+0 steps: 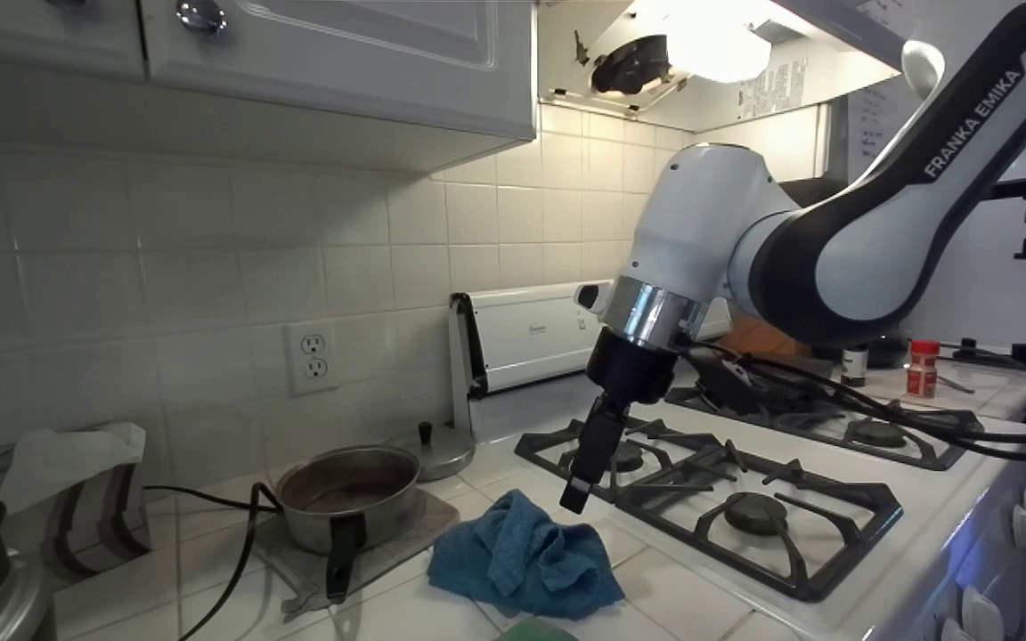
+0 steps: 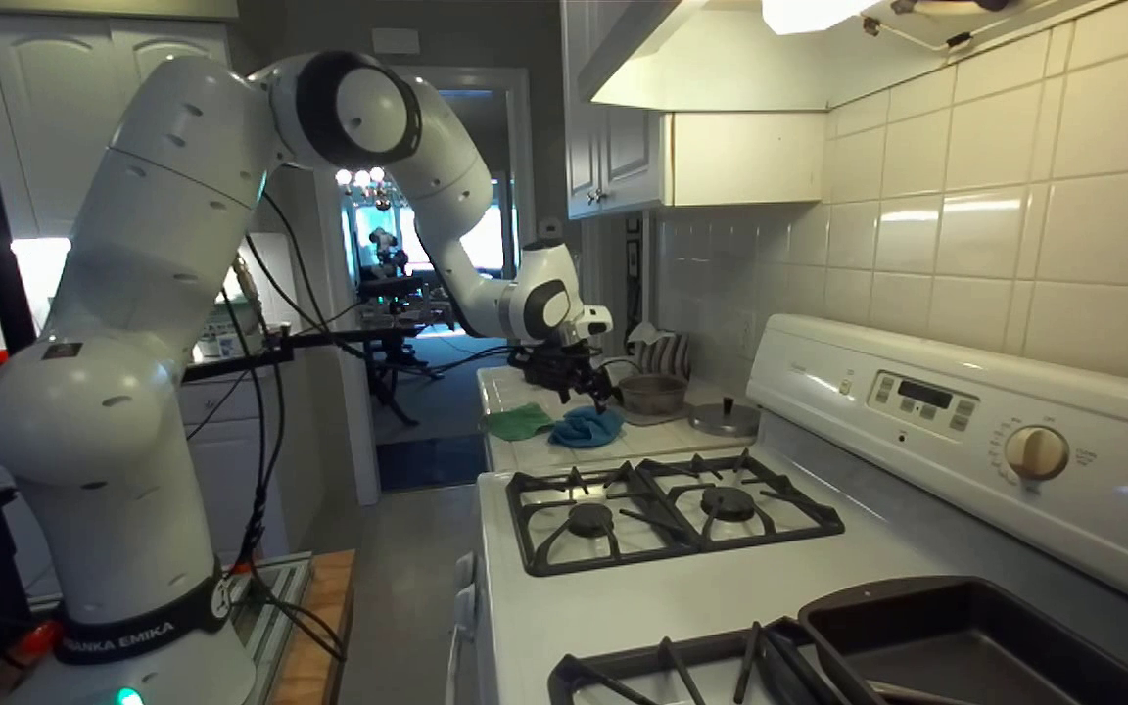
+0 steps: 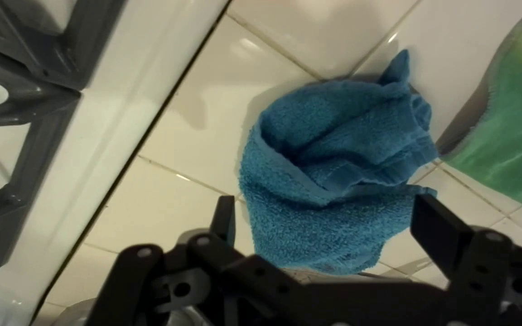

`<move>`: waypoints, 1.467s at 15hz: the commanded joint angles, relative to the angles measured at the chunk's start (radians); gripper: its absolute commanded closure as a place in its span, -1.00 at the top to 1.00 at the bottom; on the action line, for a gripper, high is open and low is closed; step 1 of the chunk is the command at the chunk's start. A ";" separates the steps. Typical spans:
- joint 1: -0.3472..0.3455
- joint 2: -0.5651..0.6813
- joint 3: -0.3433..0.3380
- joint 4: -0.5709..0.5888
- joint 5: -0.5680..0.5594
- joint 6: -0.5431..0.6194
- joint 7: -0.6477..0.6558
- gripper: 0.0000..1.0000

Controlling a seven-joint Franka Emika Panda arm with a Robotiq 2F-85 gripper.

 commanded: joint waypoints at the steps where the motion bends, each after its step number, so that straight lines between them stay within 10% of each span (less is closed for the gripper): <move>1: 0.051 0.087 -0.020 0.142 0.051 -0.126 -0.032 1.00; 6: 0.099 0.151 -0.037 0.243 0.031 -0.226 -0.035 1.00; 7: 0.110 0.161 -0.043 0.257 0.021 -0.236 -0.037 0.63; 18: 0.173 0.063 -0.037 0.228 0.013 -0.291 -0.071 -0.96; 21: 0.193 0.002 -0.050 0.202 -0.018 -0.332 -0.040 -0.96; 22: 0.202 -0.012 -0.064 0.199 -0.039 -0.349 -0.025 -0.46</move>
